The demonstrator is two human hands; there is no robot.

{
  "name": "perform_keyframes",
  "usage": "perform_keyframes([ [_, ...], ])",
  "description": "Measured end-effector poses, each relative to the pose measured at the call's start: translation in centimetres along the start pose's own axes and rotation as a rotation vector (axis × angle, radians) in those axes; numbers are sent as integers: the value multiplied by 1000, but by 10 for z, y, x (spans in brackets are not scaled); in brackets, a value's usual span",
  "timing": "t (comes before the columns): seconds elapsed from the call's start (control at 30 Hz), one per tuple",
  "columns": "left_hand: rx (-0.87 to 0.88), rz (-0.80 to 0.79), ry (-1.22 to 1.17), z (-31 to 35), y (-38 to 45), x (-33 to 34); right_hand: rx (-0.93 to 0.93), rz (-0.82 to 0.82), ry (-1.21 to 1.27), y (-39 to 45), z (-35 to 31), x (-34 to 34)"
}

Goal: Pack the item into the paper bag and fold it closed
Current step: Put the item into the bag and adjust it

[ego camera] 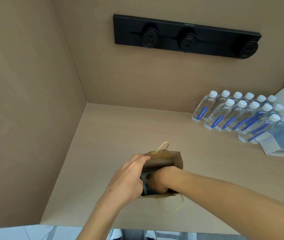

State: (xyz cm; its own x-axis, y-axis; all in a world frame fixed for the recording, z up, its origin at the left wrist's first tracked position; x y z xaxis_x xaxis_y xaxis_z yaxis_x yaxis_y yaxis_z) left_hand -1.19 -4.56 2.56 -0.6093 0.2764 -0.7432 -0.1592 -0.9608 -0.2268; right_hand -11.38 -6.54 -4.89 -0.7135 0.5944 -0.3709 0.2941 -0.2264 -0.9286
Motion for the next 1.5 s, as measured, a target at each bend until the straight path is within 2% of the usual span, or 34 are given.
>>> perform_keyframes([
  [0.1, -10, 10, -3, -6, 3, -4, -15, 79, -34, -6, 1, -7],
  [0.2, -19, 4, -6, -11, 8, -8, -115, 211, -42, -20, -2, -14],
  [0.37, -2, -17, -8, -9, 12, -8, -114, 243, 262, -31, 1, -16],
  [0.43, 7, -14, -9, -8, 11, -8, -141, 256, 226, -31, -1, -17],
  [0.5, 12, -13, -13, -7, 11, -7, -239, 288, 31, -34, -10, -20],
  [0.57, 8, -23, -17, -7, 11, -6, -308, 298, -50, -37, -21, -20],
  [0.63, 10, -29, -20, -5, 10, -4, -322, 277, 59, -34, -27, -21],
  [0.8, 24, -49, -33, -1, 9, -5, -233, 264, 649, -48, -2, -39],
  [0.93, 20, -32, -39, 0, 6, -5, 113, 246, 962, -31, 28, -22],
  [1.03, 9, -21, -50, 2, 3, -3, 307, 163, 974, -23, 27, -6],
  [1.17, 7, -4, -71, 5, 2, -1, 346, 80, 1076, -10, 18, 5],
  [1.33, -2, 6, -80, 5, 2, 0, 355, 197, 1046, -8, 12, 5],
  [1.5, 10, 9, -92, 4, 2, 0, 220, 329, 845, -11, -5, -17],
])
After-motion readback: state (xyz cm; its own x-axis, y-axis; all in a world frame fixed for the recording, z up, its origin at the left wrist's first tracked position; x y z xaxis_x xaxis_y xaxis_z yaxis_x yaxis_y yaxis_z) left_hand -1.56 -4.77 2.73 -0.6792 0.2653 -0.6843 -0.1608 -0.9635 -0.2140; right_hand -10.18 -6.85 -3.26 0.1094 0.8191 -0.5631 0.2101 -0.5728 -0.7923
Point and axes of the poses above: each hand's wrist, its own y-axis towards the middle knuckle, its own x-axis out of the palm, z = x × y, the point moved 6 cm from there along y, towards the middle knuckle, and after that the axes turned 4 degrees about y, right-handed, at the moved point
